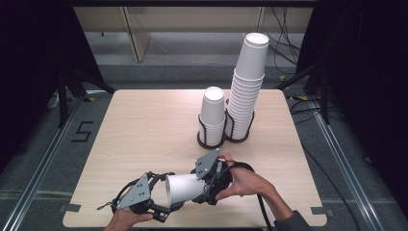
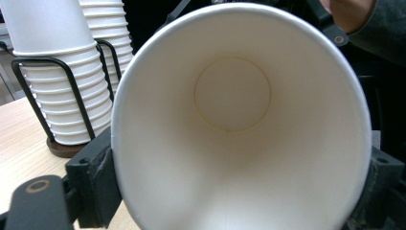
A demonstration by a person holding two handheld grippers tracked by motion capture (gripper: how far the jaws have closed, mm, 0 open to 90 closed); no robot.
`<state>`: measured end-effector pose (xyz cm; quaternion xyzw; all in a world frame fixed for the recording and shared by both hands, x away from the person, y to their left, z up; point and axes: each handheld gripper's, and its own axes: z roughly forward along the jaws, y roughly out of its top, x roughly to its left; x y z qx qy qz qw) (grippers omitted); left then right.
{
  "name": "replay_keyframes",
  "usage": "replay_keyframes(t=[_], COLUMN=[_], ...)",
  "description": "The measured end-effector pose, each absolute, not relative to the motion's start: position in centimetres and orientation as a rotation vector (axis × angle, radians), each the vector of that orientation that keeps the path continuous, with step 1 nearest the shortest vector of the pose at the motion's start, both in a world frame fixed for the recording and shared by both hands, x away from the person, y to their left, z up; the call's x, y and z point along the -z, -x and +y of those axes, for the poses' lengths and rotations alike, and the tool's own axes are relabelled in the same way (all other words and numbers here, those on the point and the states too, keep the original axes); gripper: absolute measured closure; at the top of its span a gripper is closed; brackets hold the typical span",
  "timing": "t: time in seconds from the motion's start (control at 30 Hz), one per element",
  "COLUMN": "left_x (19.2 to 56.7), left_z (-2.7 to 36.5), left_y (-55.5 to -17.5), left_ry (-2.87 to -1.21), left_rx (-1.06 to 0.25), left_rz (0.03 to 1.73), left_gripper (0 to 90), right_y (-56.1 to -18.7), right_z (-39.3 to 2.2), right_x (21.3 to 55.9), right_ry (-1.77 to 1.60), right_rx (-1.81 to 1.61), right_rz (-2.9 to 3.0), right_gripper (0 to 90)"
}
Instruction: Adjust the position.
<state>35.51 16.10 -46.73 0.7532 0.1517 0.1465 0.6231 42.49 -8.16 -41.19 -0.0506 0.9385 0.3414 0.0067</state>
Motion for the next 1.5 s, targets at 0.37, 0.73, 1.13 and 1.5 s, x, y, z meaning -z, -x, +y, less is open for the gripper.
replay_keyframes(t=[0.37,0.73,1.13,1.5], left_x=[46.3,46.5,47.3,47.0], left_z=[15.9,15.9,16.7,16.1], left_y=[-35.5,-35.7,-36.5,-36.2], left_ry=[-1.778,-1.663,-1.577,-1.517], left_rx=[-0.338,-0.285,-0.2,-0.199], left_rz=[0.39,0.484,0.594,0.578], left_gripper=[13.0,4.5,13.1,4.0], right_y=[-40.7,-41.4,-43.2,-43.0], right_z=[-7.4,-7.5,-9.7,-8.5], right_x=[40.5,40.8,40.1,41.3], right_ry=[0.15,0.235,0.089,0.093], right_rx=[-0.896,-0.981,-1.217,-1.267], right_rz=[2.882,2.84,2.79,2.836], right_gripper=[18.1,23.6,23.7,23.7])
